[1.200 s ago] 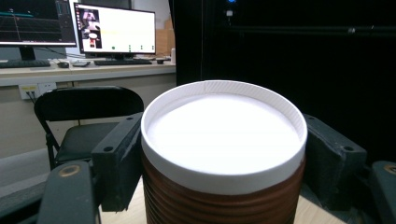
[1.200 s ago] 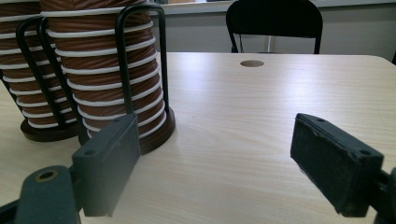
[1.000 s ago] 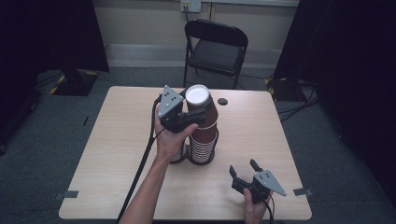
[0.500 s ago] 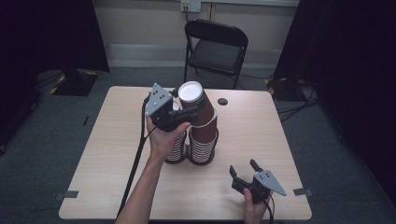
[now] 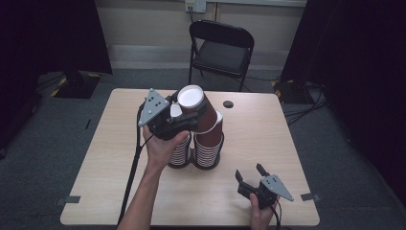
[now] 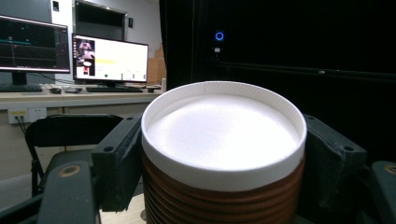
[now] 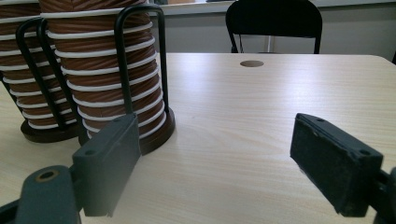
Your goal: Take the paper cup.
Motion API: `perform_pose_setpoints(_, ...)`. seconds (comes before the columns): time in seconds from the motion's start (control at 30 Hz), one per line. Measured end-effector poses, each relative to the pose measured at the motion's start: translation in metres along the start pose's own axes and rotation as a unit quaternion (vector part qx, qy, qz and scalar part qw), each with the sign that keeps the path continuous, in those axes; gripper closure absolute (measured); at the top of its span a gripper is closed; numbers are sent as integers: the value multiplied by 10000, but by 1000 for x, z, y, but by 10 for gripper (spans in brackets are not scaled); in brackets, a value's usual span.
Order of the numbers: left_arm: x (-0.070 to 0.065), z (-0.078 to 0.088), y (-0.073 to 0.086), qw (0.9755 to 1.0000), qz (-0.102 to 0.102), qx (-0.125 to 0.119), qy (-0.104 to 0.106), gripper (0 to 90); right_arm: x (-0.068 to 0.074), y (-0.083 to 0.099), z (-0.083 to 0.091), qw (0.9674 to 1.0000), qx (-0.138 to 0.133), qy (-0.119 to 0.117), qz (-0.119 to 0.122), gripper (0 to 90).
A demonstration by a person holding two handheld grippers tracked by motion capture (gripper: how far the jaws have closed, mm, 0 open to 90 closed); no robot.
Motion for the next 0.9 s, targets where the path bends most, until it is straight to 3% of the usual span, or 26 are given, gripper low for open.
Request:
perform_pose_setpoints(0.2, -5, 8, 3, 9999, -145, 88, 3, 236, 0, 0, 0, 10000, 3, -5, 3, 151)
perform_pose_setpoints(0.33, -6, 16, 6, 9999, -148, 43, -21, 236, 0, 0, -1, 10000, 10, -11, 23, 151)
perform_pose_setpoints(0.47, -9, 24, 9, 9999, -94, 75, 90, 235, 0, 0, 0, 10000, 2, -2, 19, 151)
perform_pose_setpoints(0.63, -13, 34, 13, 9996, -190, 173, 85, 236, 0, 0, 0, 10000, 20, -13, 26, 151)
perform_pose_setpoints(0.7, -15, 37, 17, 9996, -95, 209, 175, 235, 0, 0, 0, 10000, 24, -14, 27, 151)
perform_pose_setpoints(0.9, -19, 44, 25, 9992, -84, 310, 240, 236, 1, 0, 0, 10000, 8, -4, 35, 151)
Point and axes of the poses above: each handheld gripper's, and its own axes: z roughly backward along the jaws, y roughly out of its underside, x roughly to its left, the point moved 3 cm from there along -z, roughly forward along the jaws, and after that the axes turned 5 degrees about z, right-handed, at the moved point
